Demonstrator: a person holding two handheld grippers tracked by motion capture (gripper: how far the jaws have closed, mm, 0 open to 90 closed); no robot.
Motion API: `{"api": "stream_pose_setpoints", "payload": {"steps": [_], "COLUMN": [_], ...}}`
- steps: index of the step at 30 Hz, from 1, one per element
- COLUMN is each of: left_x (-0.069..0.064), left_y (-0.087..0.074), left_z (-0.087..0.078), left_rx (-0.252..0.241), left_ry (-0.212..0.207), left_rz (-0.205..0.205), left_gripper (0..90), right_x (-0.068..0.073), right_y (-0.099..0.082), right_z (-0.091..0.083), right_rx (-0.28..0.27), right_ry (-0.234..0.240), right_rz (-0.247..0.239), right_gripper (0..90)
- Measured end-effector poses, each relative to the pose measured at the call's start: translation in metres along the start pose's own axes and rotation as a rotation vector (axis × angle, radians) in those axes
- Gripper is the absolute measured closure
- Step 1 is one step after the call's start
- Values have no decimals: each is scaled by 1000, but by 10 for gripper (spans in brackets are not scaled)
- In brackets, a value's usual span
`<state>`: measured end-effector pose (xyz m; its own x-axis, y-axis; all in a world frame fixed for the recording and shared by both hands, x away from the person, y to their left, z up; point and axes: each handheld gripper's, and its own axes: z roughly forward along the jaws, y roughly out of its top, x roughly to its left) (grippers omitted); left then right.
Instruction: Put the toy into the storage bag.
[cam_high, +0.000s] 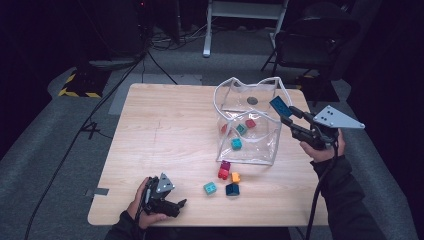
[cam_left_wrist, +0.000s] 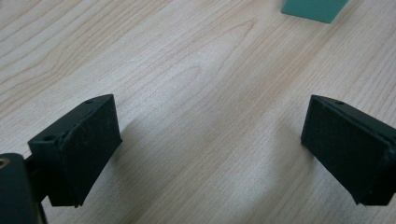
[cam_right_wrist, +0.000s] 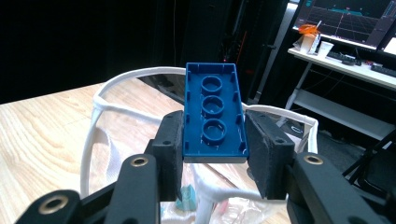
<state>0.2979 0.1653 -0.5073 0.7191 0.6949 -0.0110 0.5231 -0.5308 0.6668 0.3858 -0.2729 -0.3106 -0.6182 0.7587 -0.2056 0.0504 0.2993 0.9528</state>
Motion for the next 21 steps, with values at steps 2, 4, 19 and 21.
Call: {"api": "stream_pose_setpoints", "payload": {"steps": [2, 4, 19, 21], "left_x": [0, 0, 0, 0], "left_y": [0, 0, 0, 0], "left_z": [0, 0, 0, 0], "left_rx": [0, 0, 0, 0], "left_ry": [0, 0, 0, 0], "left_rz": [0, 1, 0, 0], "left_gripper": [49, 49, 49, 49], "right_x": [-1, -2, 2, 3], "right_y": [3, 5, 19, 18], "right_z": [5, 10, 39, 41], "right_rx": [8, 14, 55, 61], "right_ry": [-4, -10, -18, -16], "right_rz": [-1, 1, -8, -2], "right_gripper": [598, 598, 598, 598]}}
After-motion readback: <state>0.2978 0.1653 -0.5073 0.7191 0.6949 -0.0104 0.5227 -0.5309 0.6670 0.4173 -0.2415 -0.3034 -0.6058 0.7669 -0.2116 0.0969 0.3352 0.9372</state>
